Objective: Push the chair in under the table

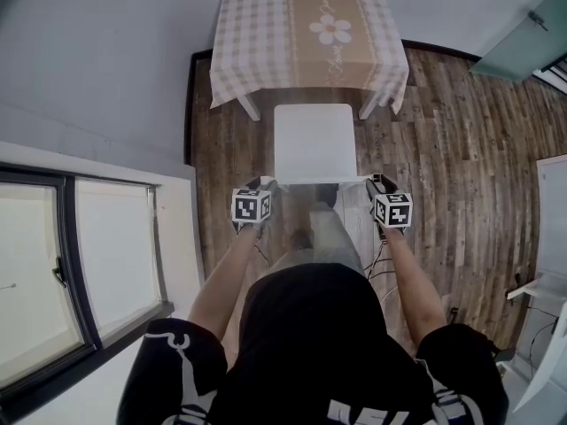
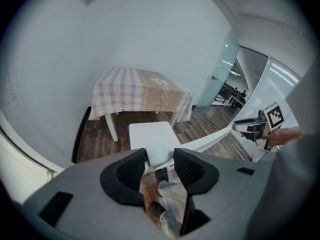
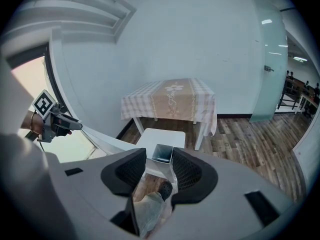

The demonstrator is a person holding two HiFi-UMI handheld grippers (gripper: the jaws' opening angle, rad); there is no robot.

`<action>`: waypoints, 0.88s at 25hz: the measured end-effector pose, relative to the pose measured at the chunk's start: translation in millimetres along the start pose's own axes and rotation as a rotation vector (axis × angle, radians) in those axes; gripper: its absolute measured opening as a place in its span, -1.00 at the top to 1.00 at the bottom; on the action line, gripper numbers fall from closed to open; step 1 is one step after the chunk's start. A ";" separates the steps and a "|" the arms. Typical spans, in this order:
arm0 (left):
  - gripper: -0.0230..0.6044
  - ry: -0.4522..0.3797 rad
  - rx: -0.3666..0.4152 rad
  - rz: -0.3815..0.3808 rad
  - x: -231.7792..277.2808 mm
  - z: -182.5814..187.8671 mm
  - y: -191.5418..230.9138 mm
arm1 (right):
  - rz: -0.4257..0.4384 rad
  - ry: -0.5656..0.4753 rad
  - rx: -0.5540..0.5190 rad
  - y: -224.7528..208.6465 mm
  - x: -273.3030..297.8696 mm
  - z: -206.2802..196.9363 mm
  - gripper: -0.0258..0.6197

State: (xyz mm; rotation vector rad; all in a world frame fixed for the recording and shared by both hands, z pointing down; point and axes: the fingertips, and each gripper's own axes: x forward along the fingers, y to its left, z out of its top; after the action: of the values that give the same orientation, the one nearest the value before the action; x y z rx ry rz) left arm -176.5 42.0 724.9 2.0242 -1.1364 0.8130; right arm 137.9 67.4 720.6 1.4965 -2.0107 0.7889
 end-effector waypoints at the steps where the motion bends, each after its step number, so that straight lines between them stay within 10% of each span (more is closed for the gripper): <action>1: 0.34 0.003 0.001 0.003 0.6 1.2 0.6 | 0.000 -0.003 0.000 -0.2 0.9 1.1 0.39; 22: 0.35 0.003 -0.013 0.028 23.6 38.0 15.3 | 0.006 -0.010 -0.001 -14.2 30.7 32.5 0.39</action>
State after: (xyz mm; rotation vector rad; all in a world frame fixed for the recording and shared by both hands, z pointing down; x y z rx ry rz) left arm -172.6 -5.1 724.8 1.9997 -1.1675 0.8198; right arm 141.6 20.7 721.3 1.4977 -2.0235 0.7842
